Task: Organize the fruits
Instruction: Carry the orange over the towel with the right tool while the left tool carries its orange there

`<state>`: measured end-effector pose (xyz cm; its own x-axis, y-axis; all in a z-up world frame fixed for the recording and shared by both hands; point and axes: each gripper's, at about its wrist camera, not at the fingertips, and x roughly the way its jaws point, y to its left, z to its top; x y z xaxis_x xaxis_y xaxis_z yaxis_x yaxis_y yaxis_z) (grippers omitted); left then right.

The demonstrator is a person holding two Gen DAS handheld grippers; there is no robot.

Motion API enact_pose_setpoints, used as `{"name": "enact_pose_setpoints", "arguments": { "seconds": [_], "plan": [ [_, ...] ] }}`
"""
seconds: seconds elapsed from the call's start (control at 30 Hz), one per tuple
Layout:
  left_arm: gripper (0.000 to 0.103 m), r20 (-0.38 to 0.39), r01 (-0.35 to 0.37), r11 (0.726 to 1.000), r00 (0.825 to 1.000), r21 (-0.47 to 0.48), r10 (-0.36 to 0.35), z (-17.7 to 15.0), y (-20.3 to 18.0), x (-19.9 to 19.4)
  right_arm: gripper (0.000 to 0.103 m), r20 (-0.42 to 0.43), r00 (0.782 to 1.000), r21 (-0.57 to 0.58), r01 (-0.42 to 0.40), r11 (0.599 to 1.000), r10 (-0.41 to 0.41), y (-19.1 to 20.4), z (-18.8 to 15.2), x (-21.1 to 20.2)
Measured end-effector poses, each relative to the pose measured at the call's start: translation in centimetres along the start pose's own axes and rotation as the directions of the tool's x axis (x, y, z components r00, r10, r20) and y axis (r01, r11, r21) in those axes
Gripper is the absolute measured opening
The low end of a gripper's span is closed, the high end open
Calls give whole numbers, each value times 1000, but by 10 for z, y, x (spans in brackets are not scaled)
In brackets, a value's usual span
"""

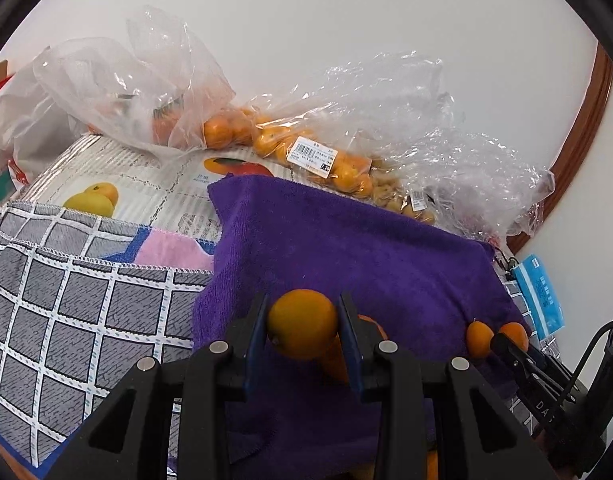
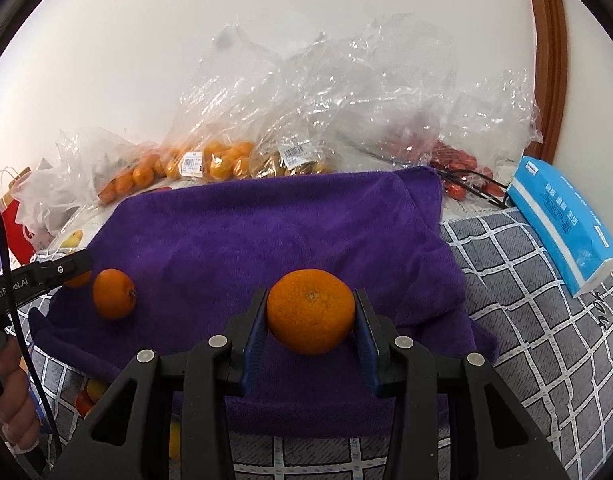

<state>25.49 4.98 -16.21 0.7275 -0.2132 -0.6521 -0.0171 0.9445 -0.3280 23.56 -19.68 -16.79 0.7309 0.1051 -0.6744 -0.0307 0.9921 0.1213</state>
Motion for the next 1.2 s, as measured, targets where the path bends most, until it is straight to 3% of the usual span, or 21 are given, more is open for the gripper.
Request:
{"name": "enact_pose_setpoints", "arguments": {
  "seconds": [1.2],
  "plan": [
    [32,-49,70,998,996,-2,-70,1,-4,3,41,-12,999,-62,52,997,-53,5,-3,1]
  ]
}}
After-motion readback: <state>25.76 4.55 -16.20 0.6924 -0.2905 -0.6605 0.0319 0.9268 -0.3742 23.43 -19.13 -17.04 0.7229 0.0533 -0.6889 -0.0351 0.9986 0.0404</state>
